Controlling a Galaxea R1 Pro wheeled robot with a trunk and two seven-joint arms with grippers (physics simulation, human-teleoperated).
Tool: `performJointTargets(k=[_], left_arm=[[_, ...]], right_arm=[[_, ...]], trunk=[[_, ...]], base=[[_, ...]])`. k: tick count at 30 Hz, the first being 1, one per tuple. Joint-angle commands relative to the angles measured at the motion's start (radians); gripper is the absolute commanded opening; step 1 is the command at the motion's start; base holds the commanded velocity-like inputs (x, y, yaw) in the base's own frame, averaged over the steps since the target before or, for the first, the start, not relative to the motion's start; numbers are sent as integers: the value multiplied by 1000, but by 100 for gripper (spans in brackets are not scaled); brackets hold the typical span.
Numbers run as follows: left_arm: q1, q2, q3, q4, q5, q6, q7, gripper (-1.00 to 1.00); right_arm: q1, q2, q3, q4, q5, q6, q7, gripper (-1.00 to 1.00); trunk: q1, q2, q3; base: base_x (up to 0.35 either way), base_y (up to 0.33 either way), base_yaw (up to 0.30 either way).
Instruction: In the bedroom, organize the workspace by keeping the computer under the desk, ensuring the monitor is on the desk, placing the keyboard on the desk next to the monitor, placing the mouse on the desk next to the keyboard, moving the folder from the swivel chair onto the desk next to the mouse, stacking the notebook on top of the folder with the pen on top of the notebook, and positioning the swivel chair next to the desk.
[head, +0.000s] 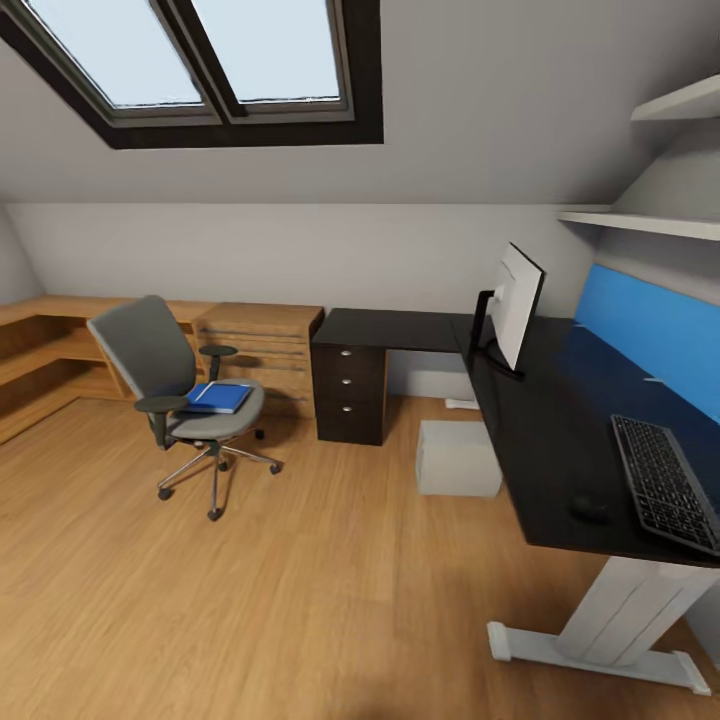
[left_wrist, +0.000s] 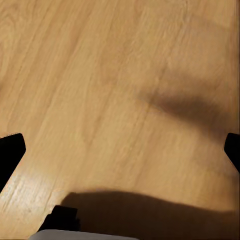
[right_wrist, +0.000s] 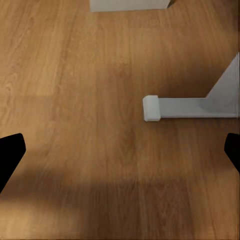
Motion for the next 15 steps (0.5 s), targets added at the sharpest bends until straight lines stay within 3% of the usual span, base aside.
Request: performJointTargets(k=[1, 15], left_arm=[[-1, 0, -1, 1, 8, -3, -2, 100], [-1, 0, -2, 0, 7, -4, -2, 100]], right_arm=[[-1, 1, 8, 2, -10, -3, 3, 100], [0, 13, 7, 3, -11, -1, 2, 100]], trunk=[[0, 0, -1], [0, 0, -1]], base=[[-3, -300, 0], [-7, -295, 0]])
